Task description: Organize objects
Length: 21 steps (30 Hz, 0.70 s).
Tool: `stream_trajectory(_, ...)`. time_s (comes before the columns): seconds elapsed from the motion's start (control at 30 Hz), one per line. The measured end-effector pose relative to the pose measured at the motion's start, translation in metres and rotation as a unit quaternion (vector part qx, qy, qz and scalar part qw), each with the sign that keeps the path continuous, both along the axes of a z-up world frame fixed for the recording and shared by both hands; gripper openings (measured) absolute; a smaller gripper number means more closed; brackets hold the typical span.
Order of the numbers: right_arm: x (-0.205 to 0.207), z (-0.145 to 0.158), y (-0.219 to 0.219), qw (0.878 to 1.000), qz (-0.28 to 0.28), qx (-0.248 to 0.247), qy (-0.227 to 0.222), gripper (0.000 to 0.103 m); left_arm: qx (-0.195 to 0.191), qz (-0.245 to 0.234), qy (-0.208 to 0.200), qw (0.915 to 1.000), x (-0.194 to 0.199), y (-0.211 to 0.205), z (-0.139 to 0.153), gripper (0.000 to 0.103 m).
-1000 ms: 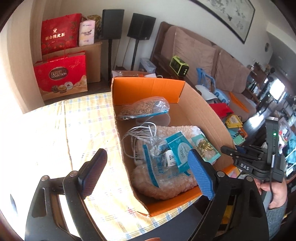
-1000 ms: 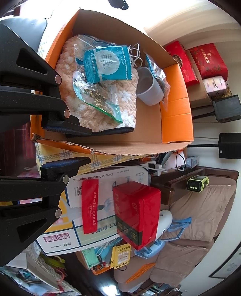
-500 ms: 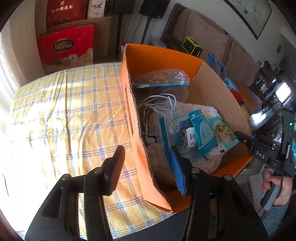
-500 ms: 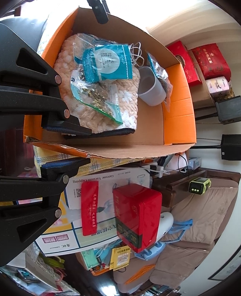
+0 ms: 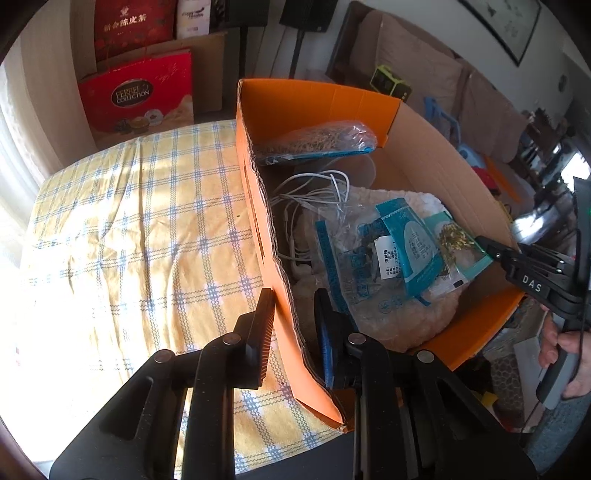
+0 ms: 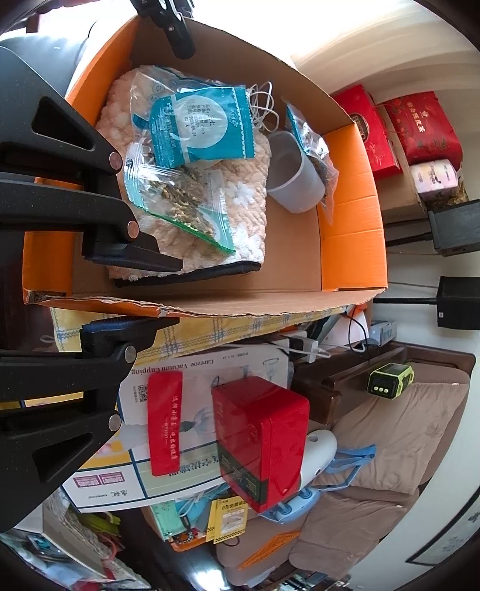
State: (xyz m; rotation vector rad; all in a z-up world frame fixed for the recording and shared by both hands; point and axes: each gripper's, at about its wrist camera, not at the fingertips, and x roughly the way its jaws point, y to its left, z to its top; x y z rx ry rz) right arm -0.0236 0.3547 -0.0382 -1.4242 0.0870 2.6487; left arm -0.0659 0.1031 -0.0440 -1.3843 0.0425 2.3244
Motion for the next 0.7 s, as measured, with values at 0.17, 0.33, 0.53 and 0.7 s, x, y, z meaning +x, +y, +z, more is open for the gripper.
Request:
stream_trajectory(0.17,-0.004,-0.001,-0.015,1.0,0.015,0.016,0.001,0.022,-0.002,0.006,-0.001,1.0,0.01,-0.014,0.003,0.021)
stream_trajectory(0.33,-0.004,-0.003,-0.021,1.0,0.023,0.01,0.0,0.022,0.0,0.012,-0.003,0.9999,0.016,-0.02,0.002,0.022)
stream_trajectory(0.53,-0.002,-0.007,-0.022,1.0,0.024,0.006,-0.002,0.022,0.001,0.013,-0.002,0.9999,0.02,-0.023,0.001,0.023)
stream_trajectory(0.7,0.004,-0.002,-0.015,1.0,0.016,-0.012,0.011,0.024,0.018,0.022,0.006,0.9996,0.017,-0.033,0.007,0.052)
